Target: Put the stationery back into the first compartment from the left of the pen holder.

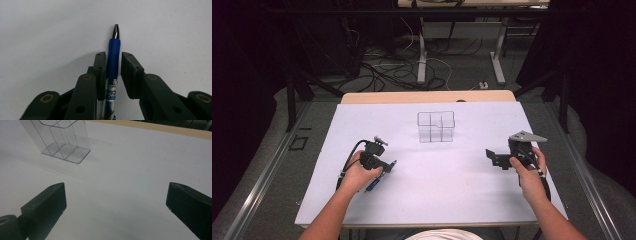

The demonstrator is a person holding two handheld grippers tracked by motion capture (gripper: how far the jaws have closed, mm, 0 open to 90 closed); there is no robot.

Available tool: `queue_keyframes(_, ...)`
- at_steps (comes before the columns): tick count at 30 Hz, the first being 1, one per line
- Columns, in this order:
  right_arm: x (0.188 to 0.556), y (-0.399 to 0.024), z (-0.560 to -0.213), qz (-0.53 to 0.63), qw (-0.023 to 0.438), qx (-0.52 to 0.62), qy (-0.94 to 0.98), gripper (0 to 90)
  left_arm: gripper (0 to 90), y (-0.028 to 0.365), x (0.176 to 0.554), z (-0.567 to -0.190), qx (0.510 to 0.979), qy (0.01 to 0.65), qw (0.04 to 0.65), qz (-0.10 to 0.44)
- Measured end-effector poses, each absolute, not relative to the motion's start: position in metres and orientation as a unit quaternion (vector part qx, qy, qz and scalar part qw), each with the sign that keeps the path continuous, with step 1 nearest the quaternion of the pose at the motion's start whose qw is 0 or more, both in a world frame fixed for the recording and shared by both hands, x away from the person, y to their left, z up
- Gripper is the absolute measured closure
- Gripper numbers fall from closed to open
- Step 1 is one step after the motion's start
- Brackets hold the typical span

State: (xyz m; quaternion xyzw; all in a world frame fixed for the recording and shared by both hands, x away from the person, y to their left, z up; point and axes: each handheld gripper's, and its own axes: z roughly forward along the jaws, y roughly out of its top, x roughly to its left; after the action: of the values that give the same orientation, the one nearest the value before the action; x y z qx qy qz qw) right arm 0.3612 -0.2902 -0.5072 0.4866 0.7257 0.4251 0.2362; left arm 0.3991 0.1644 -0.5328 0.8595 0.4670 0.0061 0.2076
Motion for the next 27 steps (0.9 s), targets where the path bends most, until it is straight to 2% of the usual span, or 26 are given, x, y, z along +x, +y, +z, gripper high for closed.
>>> queue_keyframes(8, 0.3613, -0.2905, -0.5073, 0.423, 0.236, 0.489, 0.726, 2.7, 78.6, 0.1595, 0.3992, -0.5311, 0.885, 0.426, 0.184, 0.034)
queue_keyframes(15, 0.3614, -0.2907, -0.5074, 0.422, 0.235, 0.49, 0.726, 2.7, 79.5, 0.1558, 0.3981, -0.5302, 0.889, 0.423, 0.171, 0.039)
queue_keyframes(27, 0.3617, -0.2909, -0.5074, 0.424, 0.236, 0.489, 0.725, 2.7, 80.1, 0.1597, 0.3978, -0.5239, 0.88, 0.431, 0.195, 0.04)
